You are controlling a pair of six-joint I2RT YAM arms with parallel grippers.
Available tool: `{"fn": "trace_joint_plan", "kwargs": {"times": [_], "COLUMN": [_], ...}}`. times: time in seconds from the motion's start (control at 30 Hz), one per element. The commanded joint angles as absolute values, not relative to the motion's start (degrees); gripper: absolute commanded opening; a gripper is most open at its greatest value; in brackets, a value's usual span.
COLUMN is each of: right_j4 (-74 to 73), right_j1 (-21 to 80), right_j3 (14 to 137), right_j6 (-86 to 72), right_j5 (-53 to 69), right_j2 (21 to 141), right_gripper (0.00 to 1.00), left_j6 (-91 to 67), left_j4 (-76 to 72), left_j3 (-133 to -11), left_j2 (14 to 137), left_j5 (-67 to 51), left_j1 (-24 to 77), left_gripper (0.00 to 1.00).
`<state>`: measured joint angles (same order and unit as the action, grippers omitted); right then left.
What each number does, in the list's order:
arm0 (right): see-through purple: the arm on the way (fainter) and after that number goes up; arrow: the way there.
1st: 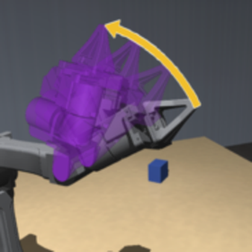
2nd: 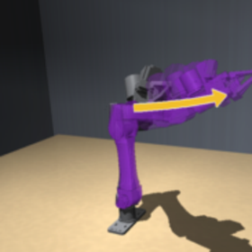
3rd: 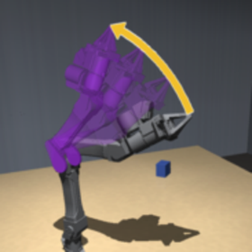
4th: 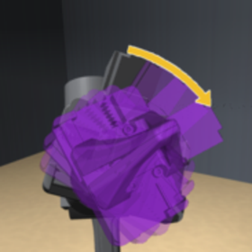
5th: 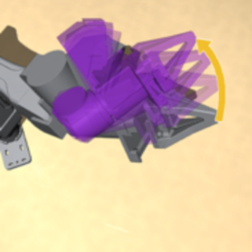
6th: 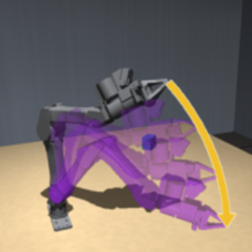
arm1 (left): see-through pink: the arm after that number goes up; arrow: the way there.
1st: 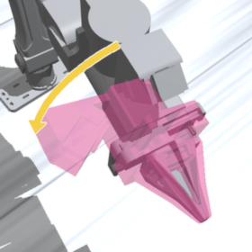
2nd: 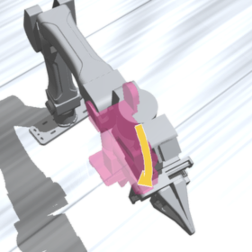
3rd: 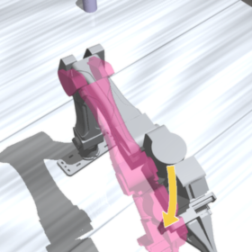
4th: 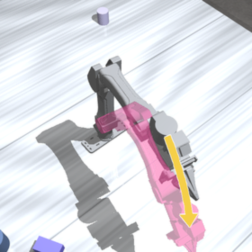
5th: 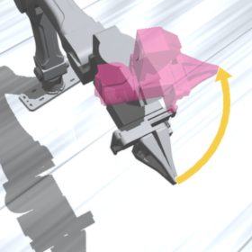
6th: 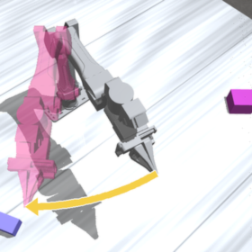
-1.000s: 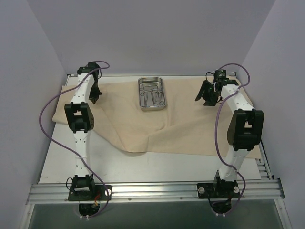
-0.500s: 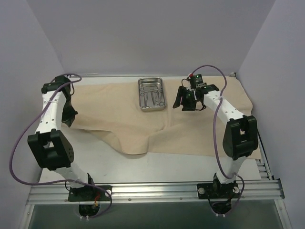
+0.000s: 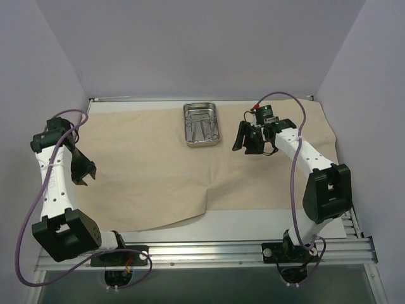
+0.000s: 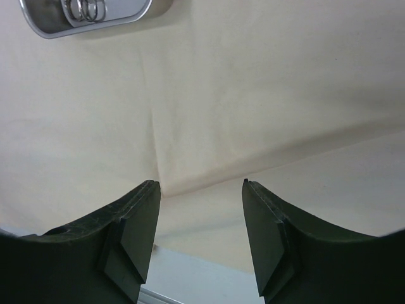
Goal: Open and lay out the surgical kit
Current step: Smooth out the surgical kit at the center of the board.
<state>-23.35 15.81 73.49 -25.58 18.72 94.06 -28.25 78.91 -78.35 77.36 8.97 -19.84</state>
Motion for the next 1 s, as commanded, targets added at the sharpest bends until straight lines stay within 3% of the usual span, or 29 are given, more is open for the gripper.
{"fn": "trace_joint_plan", "kwargs": {"times": [0.0,0.1,0.17,0.33,0.47,0.57,0.63,0.97], "right_j4": [-28.81,-31.54,-32.51,-34.28,-34.10,-31.04,-28.13,-33.74], "right_j1": [15.47,13.02,11.17,1.87,-2.10,-3.42,-3.51,-3.25], "right_j3": [74.26,74.62,74.36,72.34,66.99,61.20,58.55,47.73], "right_j6": [-23.47,-22.15,-21.89,-21.71,-23.11,-25.13,-26.01,-32.78], "right_j5": [14.34,12.48,11.00,8.27,5.46,6.41,7.73,2.38], "right_j2": [91.58,92.28,93.16,94.31,92.73,92.29,92.63,90.54], "right_gripper": [0.55,0.55,0.53,0.43,0.31,0.09,0.00,0.00], "left_j6": [-27.60,-27.25,-26.72,-24.44,-22.67,-25.22,-25.40,-28.83], "left_j4": [73.68,68.84,67.33,69.95,73.12,69.26,68.12,67.24], "left_j3": [-89.70,-96.04,-102.89,-122.75,-140.94,-141.68,-142.64,-146.77], "left_j2": [80.49,89.09,98.37,120.20,139.16,143.77,146.06,157.22], "left_j5": [5.19,5.45,4.75,-2.54,-6.76,-11.58,-12.39,-15.91], "left_j1": [-15.40,-7.40,-3.80,-2.73,-3.60,-5.36,-5.36,-8.52], "left_gripper": [0.48,0.49,0.44,0.11,0.06,0.04,0.05,0.06]}}
